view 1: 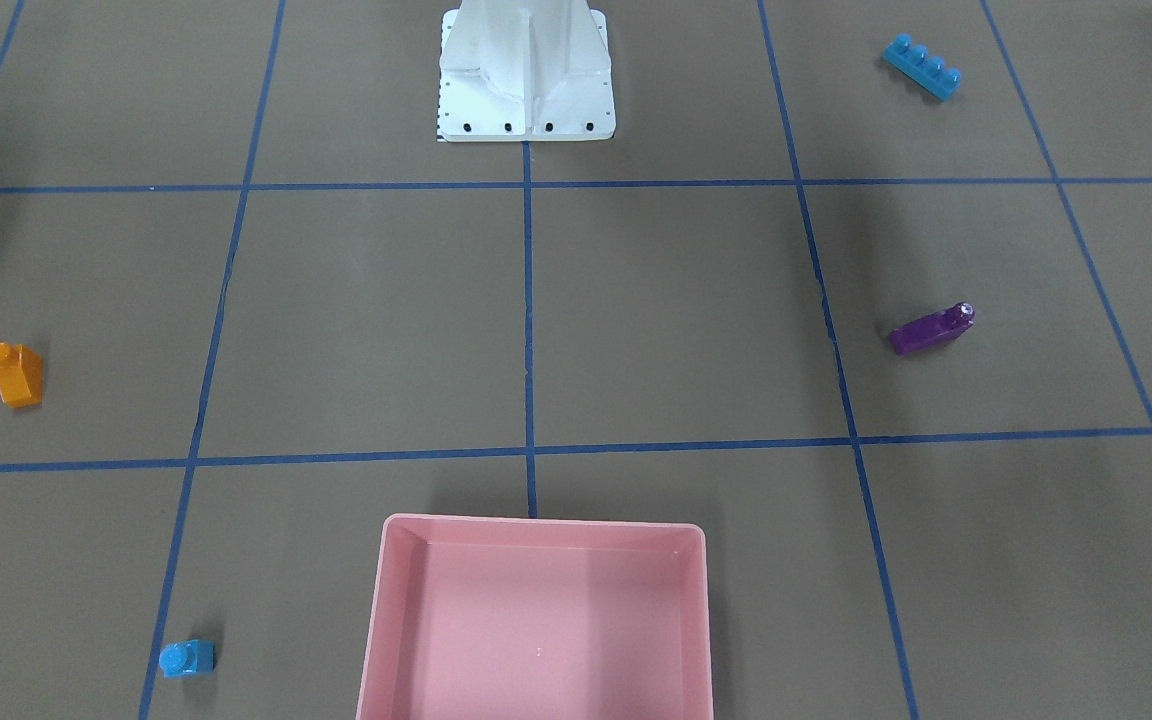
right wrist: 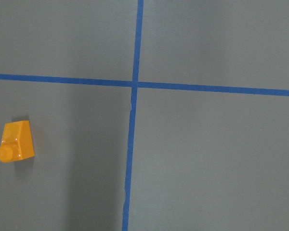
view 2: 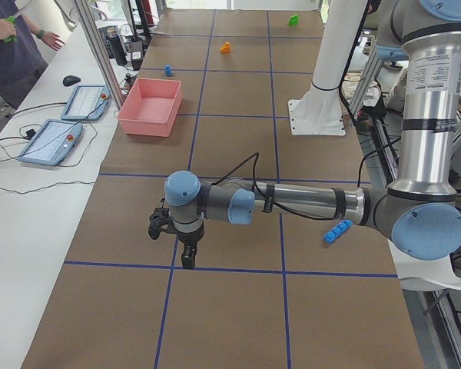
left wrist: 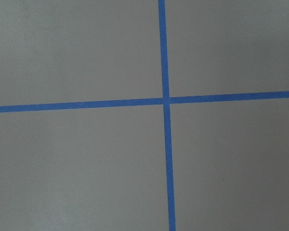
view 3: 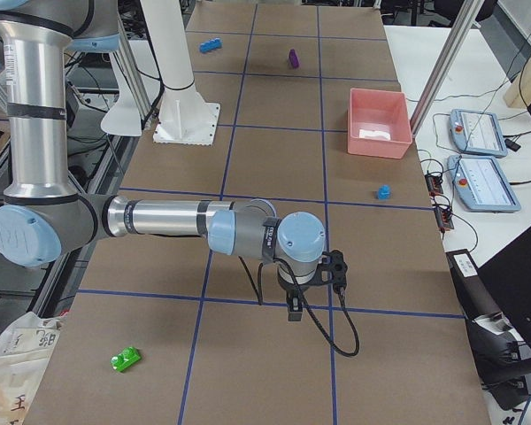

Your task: Put all blocks into box

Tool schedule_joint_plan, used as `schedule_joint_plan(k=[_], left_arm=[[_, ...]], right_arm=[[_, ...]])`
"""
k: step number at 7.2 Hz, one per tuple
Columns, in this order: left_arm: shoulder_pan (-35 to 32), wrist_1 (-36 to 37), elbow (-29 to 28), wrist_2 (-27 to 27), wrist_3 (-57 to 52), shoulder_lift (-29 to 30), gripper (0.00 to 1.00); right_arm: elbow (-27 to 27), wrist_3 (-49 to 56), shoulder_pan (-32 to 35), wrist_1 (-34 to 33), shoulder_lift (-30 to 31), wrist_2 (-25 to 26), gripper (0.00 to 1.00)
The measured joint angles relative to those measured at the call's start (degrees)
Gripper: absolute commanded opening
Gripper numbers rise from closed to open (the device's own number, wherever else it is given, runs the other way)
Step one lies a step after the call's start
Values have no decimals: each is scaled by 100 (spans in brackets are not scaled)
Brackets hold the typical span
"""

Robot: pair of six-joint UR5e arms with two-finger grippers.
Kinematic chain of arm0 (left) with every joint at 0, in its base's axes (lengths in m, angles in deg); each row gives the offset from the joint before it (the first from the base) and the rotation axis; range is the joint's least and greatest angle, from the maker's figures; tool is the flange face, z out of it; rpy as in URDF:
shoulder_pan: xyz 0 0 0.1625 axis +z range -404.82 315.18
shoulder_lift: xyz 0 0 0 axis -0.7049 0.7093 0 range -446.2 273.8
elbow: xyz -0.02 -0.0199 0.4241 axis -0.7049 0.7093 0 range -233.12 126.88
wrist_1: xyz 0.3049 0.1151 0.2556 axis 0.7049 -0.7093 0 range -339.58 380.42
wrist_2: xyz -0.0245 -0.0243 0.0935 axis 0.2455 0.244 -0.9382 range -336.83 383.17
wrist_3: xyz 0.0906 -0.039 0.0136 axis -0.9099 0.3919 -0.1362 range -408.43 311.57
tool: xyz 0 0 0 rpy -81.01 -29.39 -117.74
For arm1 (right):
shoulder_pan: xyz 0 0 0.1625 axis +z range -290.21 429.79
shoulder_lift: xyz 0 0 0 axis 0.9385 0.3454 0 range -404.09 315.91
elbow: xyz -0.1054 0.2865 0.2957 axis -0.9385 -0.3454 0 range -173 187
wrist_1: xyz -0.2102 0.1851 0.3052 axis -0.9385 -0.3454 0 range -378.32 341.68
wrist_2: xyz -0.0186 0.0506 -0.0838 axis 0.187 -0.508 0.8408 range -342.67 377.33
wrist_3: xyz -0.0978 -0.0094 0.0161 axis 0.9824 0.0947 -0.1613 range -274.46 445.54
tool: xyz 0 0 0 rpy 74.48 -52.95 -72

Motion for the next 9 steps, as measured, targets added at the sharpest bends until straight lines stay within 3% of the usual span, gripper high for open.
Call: schedule_joint_plan(k=[5,7,9], left_arm=[[11,42,193,238,62,151,100],[121,1,326,366,75,374,100],[235,-1,360,385,70,574,100]], right_arm=[[287,-112,-237,29,-93,-112,100],[867,-1116,-974,118,-221,-102,100],[963,-1994,-1734,179,-557,-95,100]])
